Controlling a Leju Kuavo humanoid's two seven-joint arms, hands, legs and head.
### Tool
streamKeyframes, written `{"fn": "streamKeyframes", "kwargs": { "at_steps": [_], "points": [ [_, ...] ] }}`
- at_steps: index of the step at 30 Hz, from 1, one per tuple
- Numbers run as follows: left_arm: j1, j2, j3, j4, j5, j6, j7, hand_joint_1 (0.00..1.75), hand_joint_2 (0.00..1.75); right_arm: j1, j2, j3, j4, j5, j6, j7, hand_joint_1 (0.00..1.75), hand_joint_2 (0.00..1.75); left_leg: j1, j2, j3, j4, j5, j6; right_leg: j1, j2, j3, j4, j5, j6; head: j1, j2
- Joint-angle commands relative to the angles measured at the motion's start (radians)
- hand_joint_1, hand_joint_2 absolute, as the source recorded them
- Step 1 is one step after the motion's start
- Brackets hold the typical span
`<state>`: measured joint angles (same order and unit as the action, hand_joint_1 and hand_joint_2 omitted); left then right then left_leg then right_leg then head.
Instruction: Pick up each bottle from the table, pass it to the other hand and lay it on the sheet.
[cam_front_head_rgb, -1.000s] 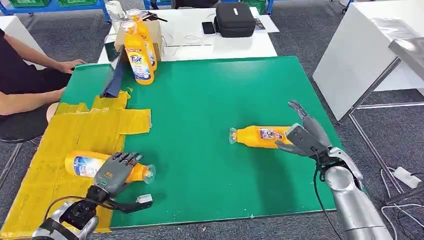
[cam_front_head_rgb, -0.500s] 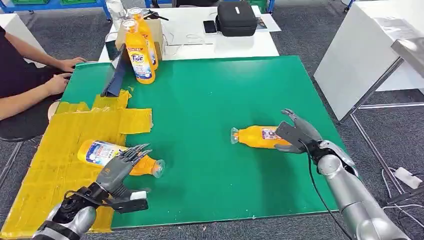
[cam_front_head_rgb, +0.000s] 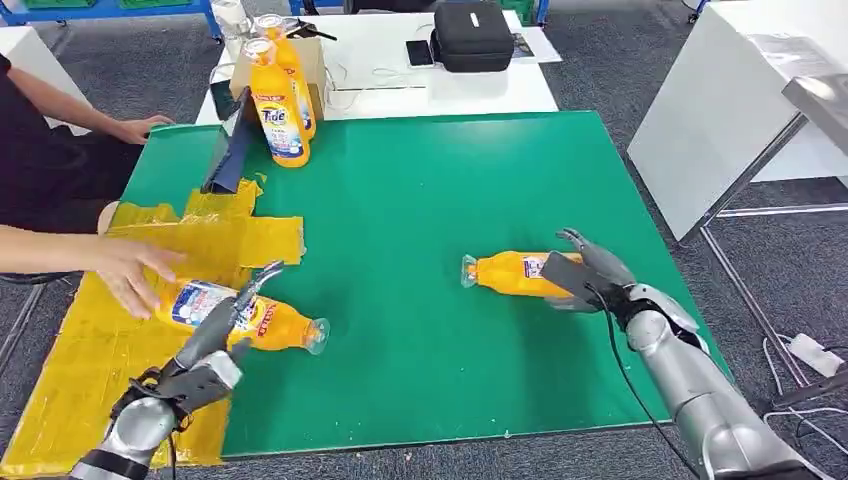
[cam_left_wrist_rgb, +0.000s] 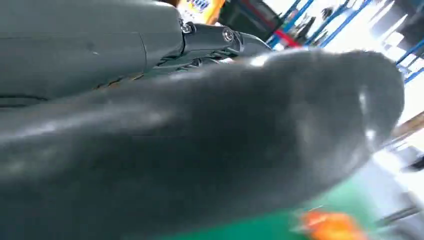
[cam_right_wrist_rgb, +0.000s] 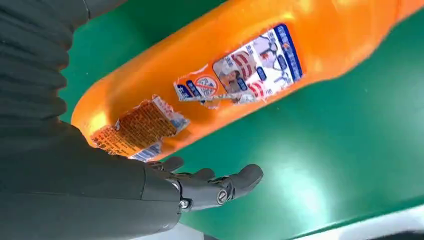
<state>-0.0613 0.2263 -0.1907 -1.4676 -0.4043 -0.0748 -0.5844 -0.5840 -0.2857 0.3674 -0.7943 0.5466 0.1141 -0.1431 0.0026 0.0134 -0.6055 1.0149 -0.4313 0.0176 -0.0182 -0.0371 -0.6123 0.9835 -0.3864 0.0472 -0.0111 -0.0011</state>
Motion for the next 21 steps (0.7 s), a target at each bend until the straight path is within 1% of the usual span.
{"fn": "streamKeyframes", "kwargs": {
  "at_steps": [1,2,3,4,5,6,11,12,15,16,17,19,20,21],
  "points": [
    [-0.021,-0.105,0.145,-0.021,0.064,-0.103,-0.011,0.0,0.0,-0.223,-0.01,0.273,0.294,0.175,0.119,0.046,1.36,1.75,0.0,0.002,0.001,0.001,-0.001,-0.001,-0.001,0.005,0.0,0.001,0.0,-0.002,0.0,0.0],
    [-0.036,-0.109,0.137,-0.006,0.07,-0.113,-0.017,0.0,0.0,-0.245,-0.007,0.313,0.333,0.2,0.158,0.045,1.59,1.75,0.0,0.002,0.001,0.001,0.0,-0.001,0.0,0.005,0.0,0.001,0.0,-0.002,0.0,0.0],
    [-0.047,-0.112,0.13,0.005,0.069,-0.113,-0.016,0.0,0.0,-0.255,-0.005,0.338,0.354,0.215,0.179,0.041,1.61,1.75,0.0,0.001,0.001,0.001,0.0,-0.001,0.0,0.004,0.0,0.0,0.0,-0.002,0.0,0.0],
    [-0.063,-0.117,0.123,0.017,0.078,-0.117,-0.022,0.0,0.0,-0.261,-0.005,0.37,0.375,0.231,0.203,0.034,1.69,1.75,0.0,0.001,0.001,0.0,0.0,-0.001,0.0,0.003,0.0,0.0,0.0,-0.002,0.0,0.0],
    [-0.067,-0.119,0.121,0.017,0.078,-0.117,-0.022,0.0,0.0,-0.258,-0.006,0.37,0.377,0.231,0.201,0.034,1.69,1.75,0.0,0.0,0.002,0.0,0.0,-0.001,0.0,0.002,0.001,0.0,0.0,-0.002,0.0,0.0],
    [-0.071,-0.122,0.121,0.023,0.09,-0.124,-0.024,0.0,0.0,-0.259,-0.005,0.386,0.382,0.242,0.204,0.032,1.75,1.75,0.001,-0.002,0.002,0.0,0.0,-0.001,0.001,0.002,0.002,-0.001,0.0,-0.002,0.0,0.0],
    [-0.105,-0.133,0.093,0.048,0.105,-0.133,-0.021,0.0,0.0,-0.249,-0.008,0.491,0.425,0.299,0.243,0.034,1.75,1.75,0.001,-0.002,0.004,-0.001,0.0,0.0,0.001,0.001,0.004,-0.002,0.0,-0.002,0.0,0.0],
    [-0.109,-0.135,0.092,0.053,0.111,-0.133,-0.021,0.0,0.0,-0.249,-0.013,0.503,0.427,0.302,0.256,0.024,1.75,1.75,0.001,-0.002,0.005,-0.002,0.001,0.0,0.001,0.002,0.005,-0.003,0.0,-0.002,0.0,0.0],
    [-0.112,-0.135,0.091,0.056,0.112,-0.133,-0.021,0.0,0.0,-0.248,-0.017,0.504,0.427,0.301,0.255,0.022,1.75,1.75,0.001,-0.005,0.006,-0.002,0.001,0.0,0.001,-0.002,0.006,-0.004,0.0,-0.002,0.0,0.0],
    [-0.117,-0.134,0.088,0.061,0.113,-0.134,-0.022,0.0,0.0,-0.25,-0.024,0.517,0.427,0.301,0.28,0.012,1.75,1.75,0.001,-0.003,0.006,-0.001,0.001,0.0,0.001,-0.001,0.006,-0.003,0.0,-0.002,0.0,0.0],
    [-0.124,-0.138,0.088,0.069,0.121,-0.135,-0.023,0.0,0.0,-0.25,-0.034,0.539,0.424,0.311,0.304,0.001,1.75,1.75,0.002,-0.005,0.007,-0.002,0.002,0.0,0.002,-0.001,0.007,-0.004,0.0,-0.002,0.0,0.0],
    [-0.148,-0.144,0.075,0.092,0.122,-0.137,-0.024,0.0,0.0,-0.231,-0.051,0.56,0.42,0.311,0.328,-0.013,1.75,1.75,0.001,-0.005,0.007,-0.001,0.001,0.0,0.001,-0.002,0.007,-0.003,0.0,-0.002,0.0,0.0],
    [-0.159,-0.147,0.069,0.104,0.123,-0.137,-0.023,0.0,0.0,-0.216,-0.058,0.568,0.418,0.311,0.327,-0.017,1.75,1.75,0.002,-0.007,0.007,-0.002,0.002,0.0,0.001,-0.003,0.008,-0.004,0.0,-0.002,0.0,0.0],
    [-0.169,-0.15,0.063,0.115,0.126,-0.137,-0.023,0.0,0.0,-0.204,-0.062,0.575,0.419,0.308,0.328,-0.018,1.47,1.75,0.002,-0.008,0.008,-0.003,0.003,0.0,0.002,-0.004,0.009,-0.005,0.001,-0.003,0.0,0.0]
  ]
}}
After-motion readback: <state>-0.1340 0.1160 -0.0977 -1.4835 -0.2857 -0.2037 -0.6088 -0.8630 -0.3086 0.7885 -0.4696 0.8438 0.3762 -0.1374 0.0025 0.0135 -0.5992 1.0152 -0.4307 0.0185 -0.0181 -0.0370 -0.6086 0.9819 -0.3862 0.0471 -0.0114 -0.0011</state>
